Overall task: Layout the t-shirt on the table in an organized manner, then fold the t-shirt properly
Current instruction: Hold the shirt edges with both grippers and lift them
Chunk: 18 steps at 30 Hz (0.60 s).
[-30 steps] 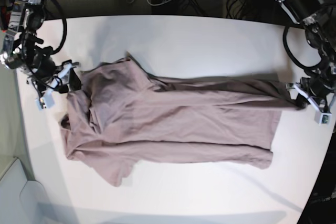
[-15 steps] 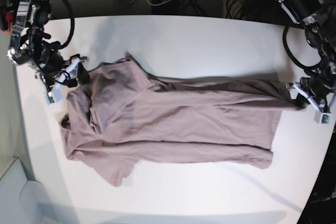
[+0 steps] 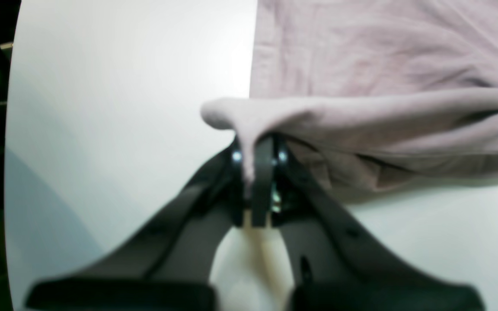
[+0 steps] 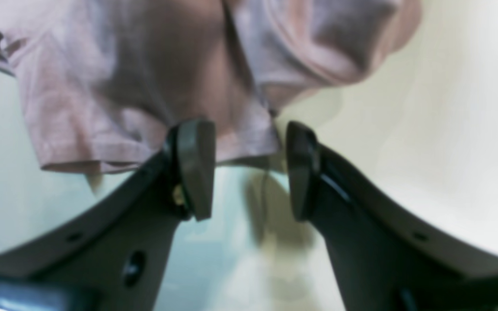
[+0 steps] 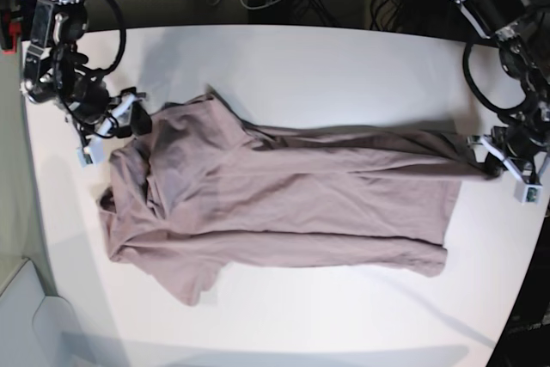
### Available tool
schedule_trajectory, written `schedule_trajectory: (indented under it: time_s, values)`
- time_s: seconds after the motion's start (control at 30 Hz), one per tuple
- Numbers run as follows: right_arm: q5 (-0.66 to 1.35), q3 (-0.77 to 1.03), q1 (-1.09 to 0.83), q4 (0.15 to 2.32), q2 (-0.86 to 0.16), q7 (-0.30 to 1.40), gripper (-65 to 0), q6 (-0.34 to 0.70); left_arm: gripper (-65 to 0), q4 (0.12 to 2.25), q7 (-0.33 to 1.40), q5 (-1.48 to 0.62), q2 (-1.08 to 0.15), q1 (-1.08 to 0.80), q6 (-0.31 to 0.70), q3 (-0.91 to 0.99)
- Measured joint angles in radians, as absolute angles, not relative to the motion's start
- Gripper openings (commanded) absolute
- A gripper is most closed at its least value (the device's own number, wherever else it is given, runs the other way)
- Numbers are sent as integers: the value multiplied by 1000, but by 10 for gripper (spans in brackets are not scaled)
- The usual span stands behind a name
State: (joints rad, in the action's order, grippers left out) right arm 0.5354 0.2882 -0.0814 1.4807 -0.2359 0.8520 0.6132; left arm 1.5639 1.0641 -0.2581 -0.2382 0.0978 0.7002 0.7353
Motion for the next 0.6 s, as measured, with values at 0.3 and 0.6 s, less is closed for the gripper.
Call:
schedule_trajectory:
  time_s: [0.3,0.6]
  values:
    - [536,274,-78,1481,-244,851,-379,613,-647,1565,1064,-258,-238,98,700,735]
    - [536,273,-78,1481,-246,849,-497,613,-647,1565,1064,-258,-238,98,700,735]
